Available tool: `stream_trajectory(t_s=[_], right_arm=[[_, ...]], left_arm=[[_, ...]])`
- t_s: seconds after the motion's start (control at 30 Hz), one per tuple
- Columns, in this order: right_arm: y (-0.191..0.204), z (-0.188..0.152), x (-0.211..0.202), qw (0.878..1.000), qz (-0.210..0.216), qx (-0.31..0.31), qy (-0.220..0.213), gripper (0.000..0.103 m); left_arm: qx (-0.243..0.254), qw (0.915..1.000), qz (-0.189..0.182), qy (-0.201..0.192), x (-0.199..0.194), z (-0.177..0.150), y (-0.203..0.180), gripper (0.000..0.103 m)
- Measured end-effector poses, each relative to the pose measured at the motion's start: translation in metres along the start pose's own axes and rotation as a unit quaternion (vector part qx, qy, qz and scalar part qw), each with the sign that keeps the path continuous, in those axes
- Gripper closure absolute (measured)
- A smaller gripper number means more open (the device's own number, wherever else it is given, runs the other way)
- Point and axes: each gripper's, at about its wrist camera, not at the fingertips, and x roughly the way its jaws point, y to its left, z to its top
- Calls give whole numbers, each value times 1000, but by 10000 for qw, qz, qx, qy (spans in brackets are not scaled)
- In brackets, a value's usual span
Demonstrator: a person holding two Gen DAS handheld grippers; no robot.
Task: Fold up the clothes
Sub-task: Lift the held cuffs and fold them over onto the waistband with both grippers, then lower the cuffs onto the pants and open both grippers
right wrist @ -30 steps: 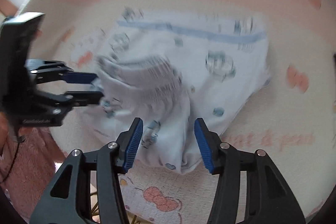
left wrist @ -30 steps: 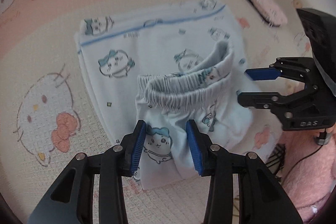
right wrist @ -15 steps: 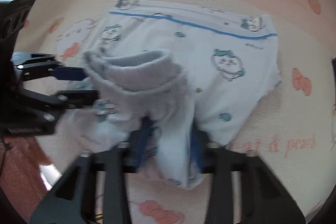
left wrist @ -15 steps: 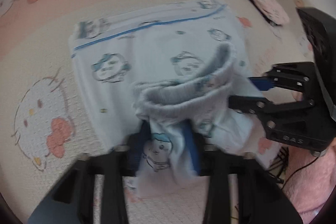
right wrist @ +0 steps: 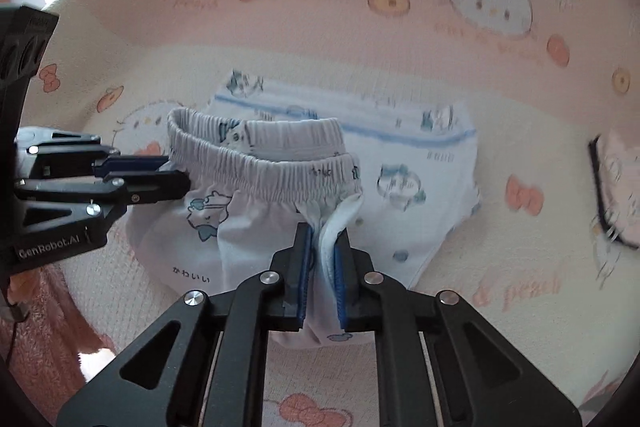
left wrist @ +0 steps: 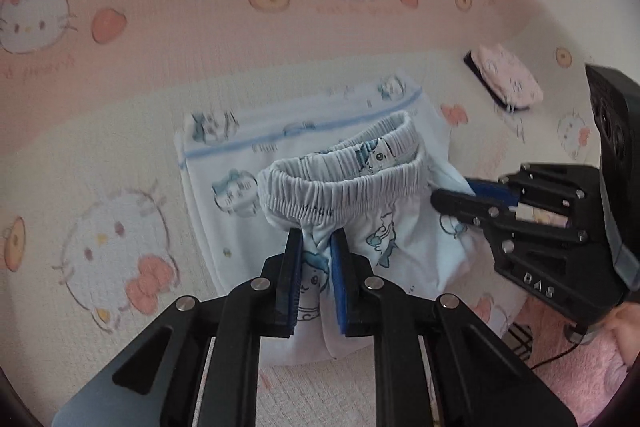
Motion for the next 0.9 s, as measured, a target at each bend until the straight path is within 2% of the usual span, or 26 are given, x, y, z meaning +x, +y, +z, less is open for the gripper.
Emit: stream_trajectory(t_s=[0.17,0.33,0.57,0.73,0.83,0.9], right_arm=[[-4,18,12,9998,17,-193,9,93],[-24,33,30,9993,316,64,183,94],[-42,44,52,9982,371,321,337,94],[-46,52,52,9979,364,521,81,94],[-45,58,55,9980,399,490,46,94],[-50,57,61,9969,456,591,256,94]], left_arm=[[-84,9998,61,142,19,13,8,88],[-95,9995,-39,289,39,30,17,88],[-111,9994,-96,327,58,51,24,89],[-200,9998,-45,40,50,58,29,94],[-43,10000,-25,-42,45,61,28,94],[0,10000,73,38,48,60,33,93]])
